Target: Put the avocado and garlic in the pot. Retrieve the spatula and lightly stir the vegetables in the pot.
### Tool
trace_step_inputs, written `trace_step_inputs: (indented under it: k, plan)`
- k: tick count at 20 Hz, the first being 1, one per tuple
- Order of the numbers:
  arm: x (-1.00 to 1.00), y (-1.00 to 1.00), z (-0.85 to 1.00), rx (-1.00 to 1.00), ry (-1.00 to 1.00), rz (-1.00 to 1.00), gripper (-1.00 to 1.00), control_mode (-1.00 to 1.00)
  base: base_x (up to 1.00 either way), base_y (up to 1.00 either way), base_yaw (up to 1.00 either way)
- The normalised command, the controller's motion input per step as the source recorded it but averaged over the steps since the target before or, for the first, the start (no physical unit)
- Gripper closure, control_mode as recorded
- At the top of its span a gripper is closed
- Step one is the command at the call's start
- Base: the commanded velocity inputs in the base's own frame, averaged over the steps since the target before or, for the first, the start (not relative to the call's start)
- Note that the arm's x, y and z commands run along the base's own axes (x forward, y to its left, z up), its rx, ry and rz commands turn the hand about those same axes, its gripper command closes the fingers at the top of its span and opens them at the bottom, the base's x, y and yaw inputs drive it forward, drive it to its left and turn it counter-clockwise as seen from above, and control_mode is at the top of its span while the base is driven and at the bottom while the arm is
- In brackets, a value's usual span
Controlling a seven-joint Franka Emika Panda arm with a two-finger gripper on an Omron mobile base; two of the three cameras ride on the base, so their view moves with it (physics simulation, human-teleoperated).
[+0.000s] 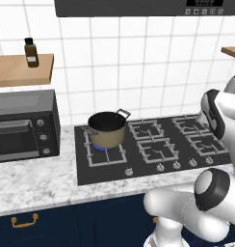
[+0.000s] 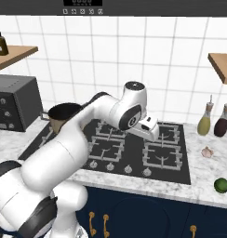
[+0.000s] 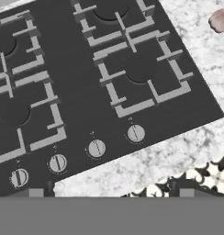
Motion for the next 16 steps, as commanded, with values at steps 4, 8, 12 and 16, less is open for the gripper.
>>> trace_step_inputs:
  k: [4, 8, 12, 16]
  plan:
    - [0.03, -1.00, -0.10, 0.01, 0.03, -0.16, -1.00, -1.00, 0.00, 0.00, 0.00]
    - [-0.23, -1.00, 0.00, 0.09, 0.00, -0.02, -1.00, -1.00, 0.00, 0.00, 0.00]
    - [-0.64, -1.00, 0.00, 0.13, 0.00, 0.00, -1.00, -1.00, 0.00, 0.00, 0.00]
    - [-0.29, -1.00, -0.02, 0.09, 0.00, -0.01, -1.00, -1.00, 0.00, 0.00, 0.00]
